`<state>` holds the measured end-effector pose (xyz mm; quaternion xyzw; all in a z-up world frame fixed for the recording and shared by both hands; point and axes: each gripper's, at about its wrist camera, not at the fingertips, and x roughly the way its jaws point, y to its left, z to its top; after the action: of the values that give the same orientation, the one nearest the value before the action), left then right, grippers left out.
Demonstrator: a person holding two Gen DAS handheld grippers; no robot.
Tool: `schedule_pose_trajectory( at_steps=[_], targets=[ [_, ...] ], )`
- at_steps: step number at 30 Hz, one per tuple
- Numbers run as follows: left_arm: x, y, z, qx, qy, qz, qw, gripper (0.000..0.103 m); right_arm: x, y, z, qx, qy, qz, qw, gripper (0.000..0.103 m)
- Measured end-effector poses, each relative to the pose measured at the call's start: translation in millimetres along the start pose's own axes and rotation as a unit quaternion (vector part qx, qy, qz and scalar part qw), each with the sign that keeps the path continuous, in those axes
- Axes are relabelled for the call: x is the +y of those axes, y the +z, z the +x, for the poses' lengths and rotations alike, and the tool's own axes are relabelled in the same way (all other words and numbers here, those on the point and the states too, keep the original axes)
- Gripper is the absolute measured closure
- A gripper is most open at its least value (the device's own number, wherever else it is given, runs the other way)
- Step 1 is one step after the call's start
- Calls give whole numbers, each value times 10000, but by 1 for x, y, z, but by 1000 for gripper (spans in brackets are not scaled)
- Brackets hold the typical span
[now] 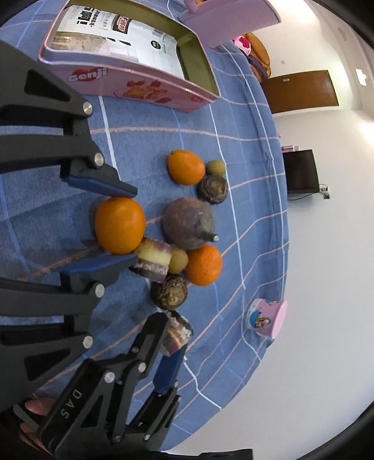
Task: Organize fruits
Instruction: 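Grasp an orange with the left tool while the right tool grasps a brown-labelled can, then lift and carry the orange and can toward the pink tin box with both tools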
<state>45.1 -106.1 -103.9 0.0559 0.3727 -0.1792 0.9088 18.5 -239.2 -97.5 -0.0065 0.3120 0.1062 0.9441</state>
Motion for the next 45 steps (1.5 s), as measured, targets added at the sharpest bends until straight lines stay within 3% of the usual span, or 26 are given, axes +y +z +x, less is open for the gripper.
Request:
schedule_pose_trajectory(
  at_steps=[13,45],
  targets=[
    [0,-2,-15,-524,286,-13,9982,62,5,-2,-10,-295,123,-160,9994,63],
    [1,-8,-31,-1073,461,-101,9931,62,11,-8,-26,-804,217,-348,9959,63]
  ],
)
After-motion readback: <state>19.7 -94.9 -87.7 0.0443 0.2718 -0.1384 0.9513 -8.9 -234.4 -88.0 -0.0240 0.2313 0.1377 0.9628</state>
